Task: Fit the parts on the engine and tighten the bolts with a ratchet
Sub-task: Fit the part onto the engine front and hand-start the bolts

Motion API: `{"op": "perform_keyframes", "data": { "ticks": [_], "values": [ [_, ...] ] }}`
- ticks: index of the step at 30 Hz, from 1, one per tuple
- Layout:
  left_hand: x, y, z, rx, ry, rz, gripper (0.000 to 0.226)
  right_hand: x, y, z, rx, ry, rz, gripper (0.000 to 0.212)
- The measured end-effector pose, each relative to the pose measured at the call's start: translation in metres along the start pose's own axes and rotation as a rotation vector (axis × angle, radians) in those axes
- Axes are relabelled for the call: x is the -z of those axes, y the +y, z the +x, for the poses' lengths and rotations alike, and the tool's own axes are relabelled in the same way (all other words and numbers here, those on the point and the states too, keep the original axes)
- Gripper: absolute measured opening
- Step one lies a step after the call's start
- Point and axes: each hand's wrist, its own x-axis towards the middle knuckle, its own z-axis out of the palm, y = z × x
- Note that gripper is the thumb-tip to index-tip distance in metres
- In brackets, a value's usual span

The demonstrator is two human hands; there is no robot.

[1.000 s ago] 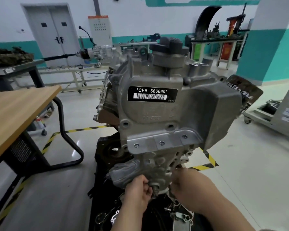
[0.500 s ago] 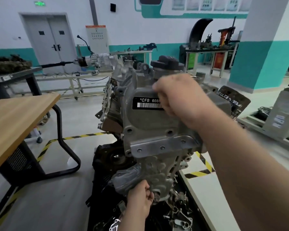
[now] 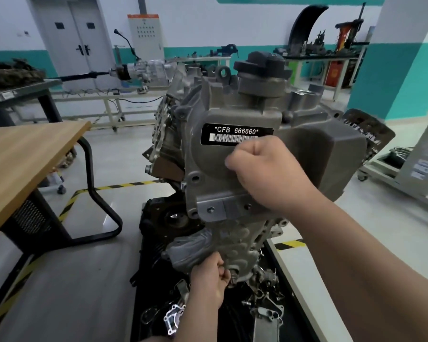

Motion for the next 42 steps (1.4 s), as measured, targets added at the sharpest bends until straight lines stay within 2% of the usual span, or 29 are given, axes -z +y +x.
{"op": "perform_keyframes", "data": {
  "ticks": [3, 11, 16, 18, 20, 22, 25, 28, 31, 34, 35, 37, 39, 41, 42],
  "values": [
    [-0.001, 0.002, 0.002, 0.005, -0.003, -0.023, 0.035, -0.004, -0.004, 0.016, 0.011, 0.106, 0.06, 0.035],
    [0.0, 0.001, -0.005, 0.009, -0.021, 0.011, 0.033, 0.01, -0.004, -0.016, 0.002, -0.002, -0.006, 0.037],
    [0.0, 0.001, -0.006, -0.009, -0.01, 0.014, 0.034, 0.016, 0.035, -0.052, -0.056, -0.024, -0.032, 0.042],
    [-0.001, 0.001, -0.007, -0.016, -0.005, 0.011, 0.034, 0.014, 0.059, -0.068, -0.069, -0.105, -0.086, 0.042],
    [-0.002, 0.001, -0.007, -0.029, -0.008, 0.021, 0.035, 0.002, 0.082, -0.092, -0.081, -0.242, -0.185, 0.03],
    [0.001, 0.001, -0.006, -0.052, -0.013, 0.047, 0.034, -0.013, 0.098, -0.111, -0.047, -0.297, -0.264, 0.025],
    [0.003, 0.0, -0.006, -0.092, -0.057, 0.121, 0.022, -0.028, 0.099, -0.088, 0.055, -0.219, -0.27, 0.033],
    [0.003, -0.002, -0.003, -0.117, -0.001, 0.166, 0.016, -0.032, 0.094, -0.053, 0.037, -0.141, -0.156, 0.053],
    [0.0, -0.003, 0.001, -0.119, -0.036, 0.136, 0.005, -0.032, 0.098, -0.051, 0.019, -0.155, -0.117, 0.046],
    [0.0, -0.003, -0.003, -0.094, 0.006, 0.182, 0.007, -0.025, 0.103, -0.054, -0.037, -0.275, 0.009, 0.042],
    [0.001, -0.001, -0.004, -0.092, 0.031, 0.188, 0.017, -0.02, 0.105, -0.053, -0.086, -0.311, 0.062, 0.043],
    [0.002, 0.001, -0.003, -0.103, 0.061, 0.184, 0.031, -0.014, 0.119, -0.057, -0.192, -0.247, 0.108, 0.043],
    [0.004, -0.001, -0.003, -0.105, 0.05, 0.173, 0.032, -0.016, 0.135, -0.064, -0.315, -0.1, 0.089, 0.041],
    [0.004, -0.002, -0.002, -0.096, 0.054, 0.169, 0.032, -0.026, 0.143, -0.061, -0.274, -0.071, -0.013, 0.036],
    [0.004, -0.002, -0.001, -0.102, 0.059, 0.171, 0.032, -0.032, 0.148, -0.057, -0.208, -0.124, -0.11, 0.036]
  ]
}}
